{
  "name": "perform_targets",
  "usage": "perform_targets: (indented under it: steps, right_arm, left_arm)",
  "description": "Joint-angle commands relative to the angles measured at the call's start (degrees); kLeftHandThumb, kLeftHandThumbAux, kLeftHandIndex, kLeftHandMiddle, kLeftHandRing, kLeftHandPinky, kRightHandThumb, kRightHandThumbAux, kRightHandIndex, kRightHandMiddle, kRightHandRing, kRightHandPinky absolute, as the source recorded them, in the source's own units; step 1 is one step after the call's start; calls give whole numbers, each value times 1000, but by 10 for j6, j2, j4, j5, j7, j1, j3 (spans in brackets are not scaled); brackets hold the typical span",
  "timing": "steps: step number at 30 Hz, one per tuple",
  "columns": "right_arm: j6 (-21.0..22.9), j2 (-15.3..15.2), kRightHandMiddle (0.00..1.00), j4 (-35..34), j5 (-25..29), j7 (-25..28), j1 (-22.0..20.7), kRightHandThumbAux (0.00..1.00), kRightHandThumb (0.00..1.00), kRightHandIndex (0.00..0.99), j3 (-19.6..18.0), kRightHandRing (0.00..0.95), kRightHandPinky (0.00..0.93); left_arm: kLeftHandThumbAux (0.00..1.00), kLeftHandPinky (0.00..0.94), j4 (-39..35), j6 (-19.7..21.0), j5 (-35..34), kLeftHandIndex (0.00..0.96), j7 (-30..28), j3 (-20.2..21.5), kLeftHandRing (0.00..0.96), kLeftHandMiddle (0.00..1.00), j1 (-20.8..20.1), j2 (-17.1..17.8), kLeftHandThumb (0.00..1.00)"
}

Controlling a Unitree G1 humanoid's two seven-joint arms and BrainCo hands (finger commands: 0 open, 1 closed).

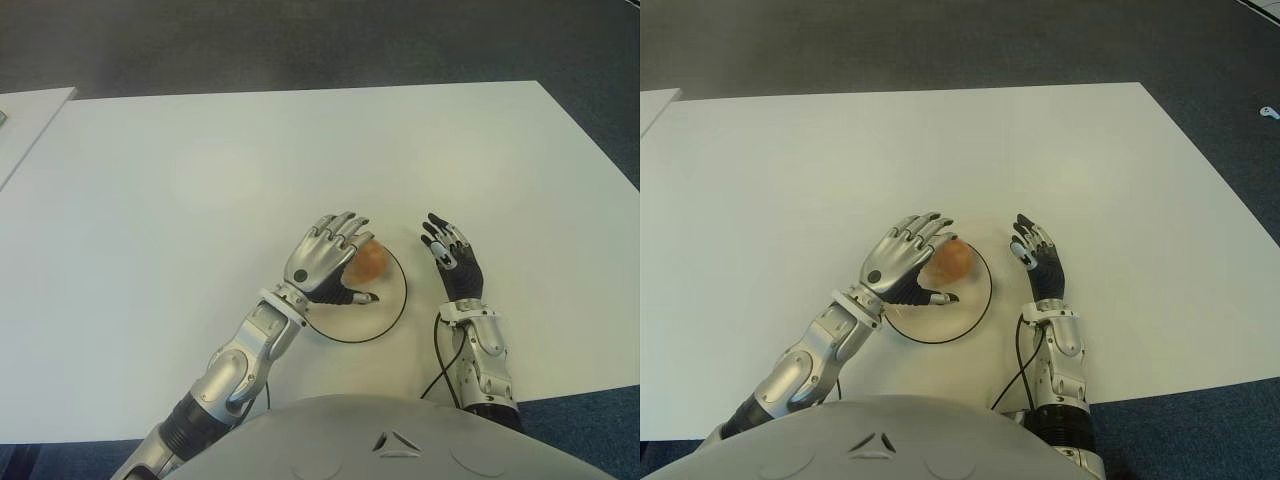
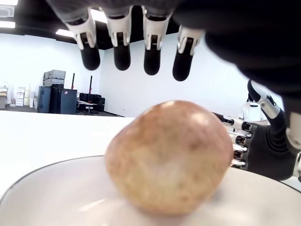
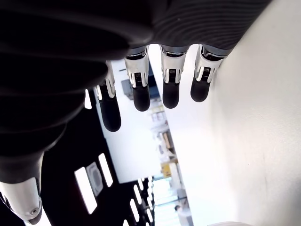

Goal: Put the apples into the plate.

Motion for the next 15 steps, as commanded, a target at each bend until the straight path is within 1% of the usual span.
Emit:
perform_targets:
  steps: [1, 6, 10, 14, 15]
  right_arm:
    - [18, 4, 137, 9, -5, -5, 14, 624, 525, 234, 5, 92, 98]
    - [18, 5, 138, 8, -6, -5, 16, 630, 524, 235, 7, 93, 109]
    - [14, 5, 140, 8, -12, -9, 19, 631, 515, 239, 10, 93, 109]
    - [7, 2, 152, 13, -17, -11, 19, 637, 506, 240, 11, 100, 105]
    - [6, 2, 155, 15, -17, -12, 18, 638, 505, 241, 10, 102, 110]
  left_arm:
    - [412, 129, 1, 9, 6, 132, -13, -1, 80, 93, 7, 2, 180]
    - [417, 122, -4, 14, 7, 115, -18, 1, 73, 83, 12, 4, 168]
    - [423, 113, -8, 28, 9, 95, -21, 6, 68, 77, 24, 0, 157]
    - [420, 100, -8, 59, -16, 83, -7, 19, 60, 70, 51, -27, 150]
    - [419, 99, -6, 63, -34, 81, 2, 27, 58, 68, 60, -34, 149]
